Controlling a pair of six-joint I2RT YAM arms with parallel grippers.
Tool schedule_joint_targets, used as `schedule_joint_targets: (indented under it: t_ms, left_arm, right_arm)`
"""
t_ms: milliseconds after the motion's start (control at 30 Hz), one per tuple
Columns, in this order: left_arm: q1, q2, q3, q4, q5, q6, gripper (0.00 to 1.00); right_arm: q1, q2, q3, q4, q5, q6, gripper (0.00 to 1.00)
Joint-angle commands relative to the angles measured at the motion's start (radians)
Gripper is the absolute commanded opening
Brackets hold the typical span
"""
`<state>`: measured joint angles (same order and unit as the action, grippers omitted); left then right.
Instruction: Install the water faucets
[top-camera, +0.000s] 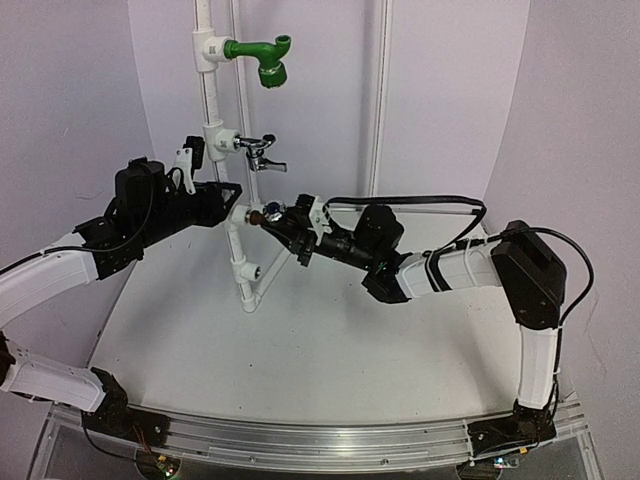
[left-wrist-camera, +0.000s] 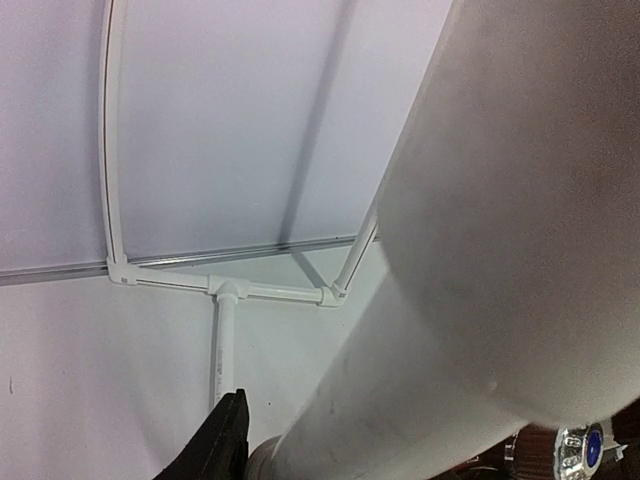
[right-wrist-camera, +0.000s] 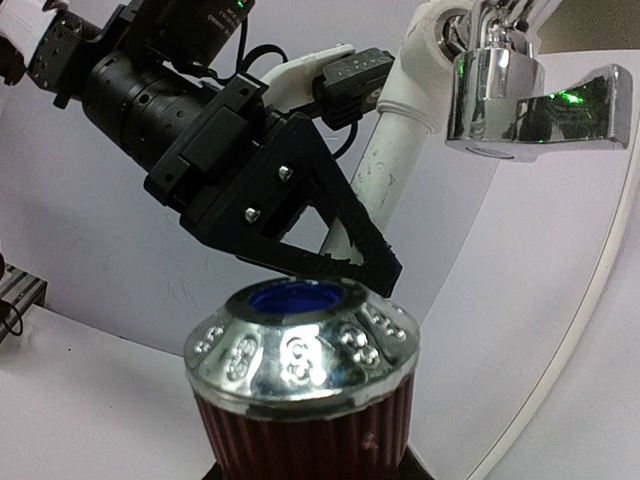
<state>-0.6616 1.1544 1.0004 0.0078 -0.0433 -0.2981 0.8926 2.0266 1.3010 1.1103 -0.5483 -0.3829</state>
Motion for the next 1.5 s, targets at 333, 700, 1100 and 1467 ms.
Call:
schedule_joint_targets:
  t_ms: [333, 700, 1100, 1467]
  left_arm:
    - [-0.062, -0.015, -0.01, 0.036, -0.008, -0.212, 0.0]
    - [-0.088, 0.001, -0.013, 0.045, -0.059, -0.207, 0.0]
    - [-0.139, 0.029, -0.028, 0.082, -0.178, -0.201, 0.0]
    - [-0.156, 0.044, -0.054, 0.105, -0.203, -0.19, 0.0]
  right_arm:
    - [0.065, 0.026, -0.008, 0.074, 0.171, 0.194, 0.0]
    - [0.066, 0.036, -0.002, 0.071, 0.266, 0.693, 0.0]
    - [0.139, 0.001, -0.003, 0.012, 0.414, 1.003, 0.0]
    - [0.152, -0.04, 0.039, -0.164, 0.419, 1.181, 0.0]
